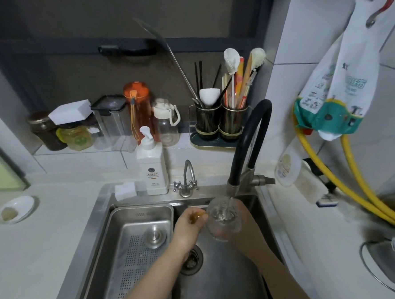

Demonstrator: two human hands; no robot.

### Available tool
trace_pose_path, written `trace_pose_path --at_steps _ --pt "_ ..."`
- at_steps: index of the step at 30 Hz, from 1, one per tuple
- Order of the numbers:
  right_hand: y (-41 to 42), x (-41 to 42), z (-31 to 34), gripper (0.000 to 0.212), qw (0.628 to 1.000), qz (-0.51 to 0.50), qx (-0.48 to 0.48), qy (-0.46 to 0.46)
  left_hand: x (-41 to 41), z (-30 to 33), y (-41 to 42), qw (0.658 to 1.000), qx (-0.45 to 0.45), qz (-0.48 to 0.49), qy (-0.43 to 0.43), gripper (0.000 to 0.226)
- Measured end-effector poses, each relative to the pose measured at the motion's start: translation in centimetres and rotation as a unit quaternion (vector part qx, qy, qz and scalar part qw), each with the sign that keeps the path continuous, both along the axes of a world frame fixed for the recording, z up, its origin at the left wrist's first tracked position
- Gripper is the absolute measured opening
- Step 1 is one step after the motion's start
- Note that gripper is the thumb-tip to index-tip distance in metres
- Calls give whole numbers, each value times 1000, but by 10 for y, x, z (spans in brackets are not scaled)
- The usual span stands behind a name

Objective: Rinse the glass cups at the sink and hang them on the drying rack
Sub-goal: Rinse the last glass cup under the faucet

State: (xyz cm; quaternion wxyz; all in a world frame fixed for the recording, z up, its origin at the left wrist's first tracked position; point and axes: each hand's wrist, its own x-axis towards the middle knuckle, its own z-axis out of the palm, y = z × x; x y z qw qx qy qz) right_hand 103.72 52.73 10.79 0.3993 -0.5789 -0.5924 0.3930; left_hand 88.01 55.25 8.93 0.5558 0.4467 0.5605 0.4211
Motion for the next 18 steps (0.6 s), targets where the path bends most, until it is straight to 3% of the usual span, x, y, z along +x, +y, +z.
trace_pose_path --at_steps 3,6,9,12,13,18 --pt "-4 10 -2 58 1000 -3 12 -6 9 -2 -1 999 13 -31 30 15" --pt "-11 10 -10 51 1000 5 15 -7 2 -10 -10 999 4 -32 17 11" --pt "-8 2 -6 77 1000 15 -16 -15 -7 -9 -7 1000 1 -18 -12 10" --pt "5 7 -3 45 1000 -12 -21 -12 3 1 1 999 16 -27 -6 14" --pt "5 10 -4 43 999 -38 -24 -7 7 4 1 999 20 -34 1 14" --pt "-11 8 -9 66 1000 -3 -8 8 -1 0 -9 1000 17 -26 4 12"
